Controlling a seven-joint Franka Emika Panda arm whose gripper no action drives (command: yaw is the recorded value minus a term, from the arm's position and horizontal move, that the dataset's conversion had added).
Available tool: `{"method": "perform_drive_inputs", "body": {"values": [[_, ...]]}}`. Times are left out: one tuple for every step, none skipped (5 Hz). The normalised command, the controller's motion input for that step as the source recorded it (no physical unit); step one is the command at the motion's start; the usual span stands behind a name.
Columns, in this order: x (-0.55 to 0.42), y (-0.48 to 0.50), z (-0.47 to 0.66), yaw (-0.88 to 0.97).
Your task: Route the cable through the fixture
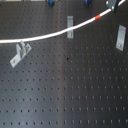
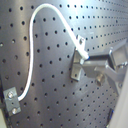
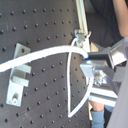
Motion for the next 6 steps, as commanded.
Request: {"method": "perform_drive_inputs", "body": {"values": [[-0.014,0.011,0.02,0.00],[-0.079,0.129,0.02,-0.82],[-0.140,0.219,0.00,-0.83],[-0.267,0.101,0.27,-0.88],[-0.377,0.068,0.40,-0.83],[-0.435,0.122,0.27,-0.77]]}}
